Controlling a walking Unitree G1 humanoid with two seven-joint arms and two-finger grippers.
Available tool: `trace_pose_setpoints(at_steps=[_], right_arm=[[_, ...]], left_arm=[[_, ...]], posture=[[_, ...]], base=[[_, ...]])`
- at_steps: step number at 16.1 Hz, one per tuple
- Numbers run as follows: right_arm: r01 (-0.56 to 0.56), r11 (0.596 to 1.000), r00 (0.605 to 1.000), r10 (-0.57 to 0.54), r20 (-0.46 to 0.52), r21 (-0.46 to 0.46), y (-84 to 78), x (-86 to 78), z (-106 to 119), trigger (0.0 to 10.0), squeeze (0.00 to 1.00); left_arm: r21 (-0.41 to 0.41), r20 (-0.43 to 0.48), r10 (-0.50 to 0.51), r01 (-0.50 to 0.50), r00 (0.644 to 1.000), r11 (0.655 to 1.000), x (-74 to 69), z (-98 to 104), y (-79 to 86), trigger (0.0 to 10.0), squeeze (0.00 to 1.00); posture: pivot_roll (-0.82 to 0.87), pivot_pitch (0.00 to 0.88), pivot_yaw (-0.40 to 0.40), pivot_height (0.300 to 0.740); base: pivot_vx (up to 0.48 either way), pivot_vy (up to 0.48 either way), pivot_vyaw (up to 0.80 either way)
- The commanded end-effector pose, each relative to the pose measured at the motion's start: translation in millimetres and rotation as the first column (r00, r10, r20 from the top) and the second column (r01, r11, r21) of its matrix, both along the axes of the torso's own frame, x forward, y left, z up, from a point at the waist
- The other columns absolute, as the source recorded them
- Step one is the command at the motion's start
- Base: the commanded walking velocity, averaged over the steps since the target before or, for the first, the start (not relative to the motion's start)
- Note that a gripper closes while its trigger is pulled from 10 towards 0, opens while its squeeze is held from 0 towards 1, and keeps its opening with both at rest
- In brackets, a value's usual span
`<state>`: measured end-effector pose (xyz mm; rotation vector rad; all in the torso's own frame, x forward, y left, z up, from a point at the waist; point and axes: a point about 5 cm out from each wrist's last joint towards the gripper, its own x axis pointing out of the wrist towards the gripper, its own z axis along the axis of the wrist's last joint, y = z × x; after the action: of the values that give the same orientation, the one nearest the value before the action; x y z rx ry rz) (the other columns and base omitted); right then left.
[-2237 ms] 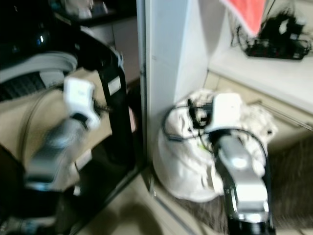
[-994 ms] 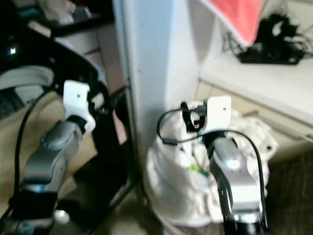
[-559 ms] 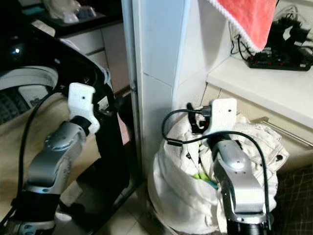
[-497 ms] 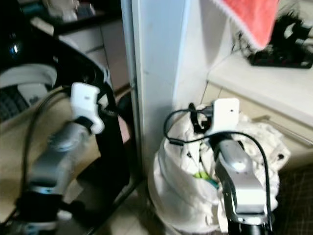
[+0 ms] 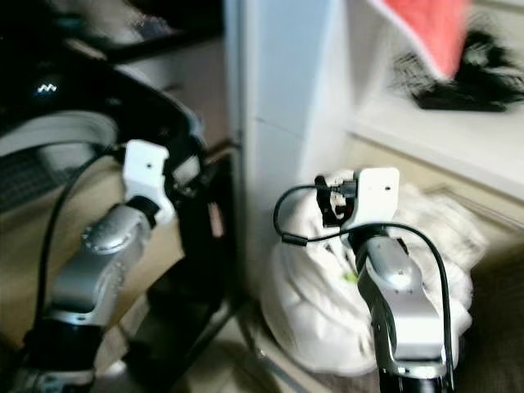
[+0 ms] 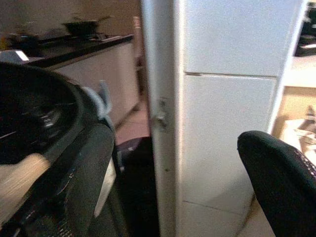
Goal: Clothes washing
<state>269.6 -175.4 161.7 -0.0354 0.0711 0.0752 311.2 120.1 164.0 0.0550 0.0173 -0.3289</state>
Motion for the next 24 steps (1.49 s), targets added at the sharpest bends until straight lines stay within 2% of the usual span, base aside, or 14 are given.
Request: trace_pose_setpoints(at_steps=[1, 3, 4, 7, 8, 9, 13, 15, 18, 21, 24], right_arm=[[0.017, 1.000, 1.000, -0.017, 0.004, 0.005, -3.9, -0.3, 3.0, 10.0, 0.00], [0.013, 1.000, 1.000, -0.013, 0.005, 0.002, -3.3, 0.1, 3.1, 10.0, 0.00], [0.012, 1.000, 1.000, -0.012, 0.004, 0.002, -3.1, 0.2, 3.1, 10.0, 0.00], [0.008, 1.000, 1.000, -0.008, 0.007, 0.000, -2.4, 0.6, 3.5, 10.0, 0.00], [0.007, 1.000, 1.000, -0.007, 0.007, -0.001, -2.6, 0.7, 3.7, 10.0, 0.00], [0.007, 1.000, 1.000, -0.007, 0.007, -0.001, -2.9, 0.9, 3.8, 10.0, 0.00], [0.009, 1.000, 1.000, -0.009, 0.005, -0.004, -3.3, 1.9, 3.9, 10.0, 0.00], [-0.007, 1.000, 1.000, 0.007, 0.004, -0.016, -2.2, 1.8, 4.0, 10.0, 0.00], [-0.025, 0.998, 1.000, 0.026, 0.005, -0.051, -1.0, 1.8, 5.1, 10.0, 0.00], [-0.005, 1.000, 1.000, 0.005, 0.011, -0.010, -2.9, 2.2, 4.8, 10.0, 0.00], [-0.013, 1.000, 1.000, 0.013, 0.012, -0.021, -2.0, 1.9, 4.6, 10.0, 0.00]], left_arm=[[-0.006, 0.002, -0.022, 0.022, 1.000, 1.000, 0.9, 1.2, -6.1, 10.0, 0.00], [0.002, 0.001, -0.014, 0.014, 1.000, 1.000, 1.2, 1.1, -5.1, 10.0, 0.00], [0.052, 0.024, -0.010, 0.009, 1.000, 0.999, 1.6, 2.7, -5.3, 10.0, 0.00], [0.066, 0.027, -0.001, 0.000, 1.000, 0.998, 2.2, 3.0, -7.1, 10.0, 0.00], [0.048, 0.025, 0.015, -0.016, 1.000, 0.999, 2.6, 3.0, -6.8, 10.0, 0.00], [-0.008, -0.001, 0.033, -0.033, 0.999, 0.999, 3.3, 1.7, -5.5, 10.0, 0.00], [0.007, 0.017, 0.032, -0.032, 0.999, 0.999, 3.9, 3.7, -2.6, 10.0, 0.00], [-0.009, 0.028, 0.021, -0.021, 0.999, 1.000, 3.3, 5.6, -3.2, 10.0, 0.00], [-0.016, 0.031, 0.020, -0.019, 0.999, 1.000, 2.7, 6.4, -4.6, 10.0, 0.00], [-0.019, 0.033, 0.016, -0.015, 0.999, 1.000, 2.5, 6.2, -5.5, 10.0, 0.00], [-0.019, 0.033, 0.013, -0.012, 0.999, 1.000, 2.0, 6.2, -5.4, 10.0, 0.00]], posture=[[-0.12, 0.000, 0.030, 0.740], [-0.12, 0.000, 0.028, 0.740], [-0.12, 0.000, 0.028, 0.740], [-0.12, 0.000, 0.029, 0.740], [-0.12, 0.000, 0.027, 0.740], [-0.12, 0.000, 0.027, 0.740], [-0.12, 0.000, 0.025, 0.740], [-0.12, 0.000, 0.025, 0.740], [-0.12, 0.000, 0.026, 0.740], [-0.12, 0.000, 0.025, 0.740], [-0.12, 0.000, 0.025, 0.740]], base=[[0.000, 0.386, -0.52], [0.000, 0.351, 0.00], [0.000, 0.000, 0.00], [0.000, -0.480, 0.00], [0.000, -0.480, 0.00], [0.000, 0.000, 0.00], [0.000, 0.000, 0.00], [0.307, 0.000, 0.00], [0.387, 0.000, 0.74], [0.389, 0.000, 0.27], [0.386, 0.000, 0.00]])
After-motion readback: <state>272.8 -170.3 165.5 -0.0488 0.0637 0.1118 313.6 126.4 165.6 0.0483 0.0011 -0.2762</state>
